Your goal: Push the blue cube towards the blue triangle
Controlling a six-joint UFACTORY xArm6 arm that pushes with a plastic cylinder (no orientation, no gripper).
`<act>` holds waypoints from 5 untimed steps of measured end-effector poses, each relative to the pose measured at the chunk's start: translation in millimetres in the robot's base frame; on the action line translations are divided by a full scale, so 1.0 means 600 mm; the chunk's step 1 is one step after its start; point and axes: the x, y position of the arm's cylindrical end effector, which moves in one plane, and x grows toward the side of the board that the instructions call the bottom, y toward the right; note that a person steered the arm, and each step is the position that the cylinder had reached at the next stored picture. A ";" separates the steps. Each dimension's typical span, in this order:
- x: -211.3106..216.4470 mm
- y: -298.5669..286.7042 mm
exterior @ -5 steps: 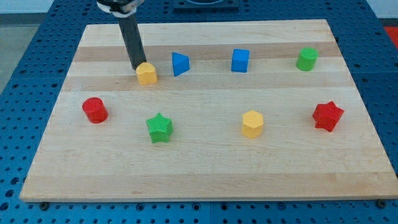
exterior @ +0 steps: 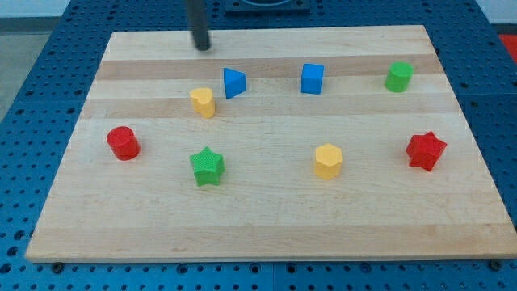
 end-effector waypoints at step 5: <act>0.232 0.341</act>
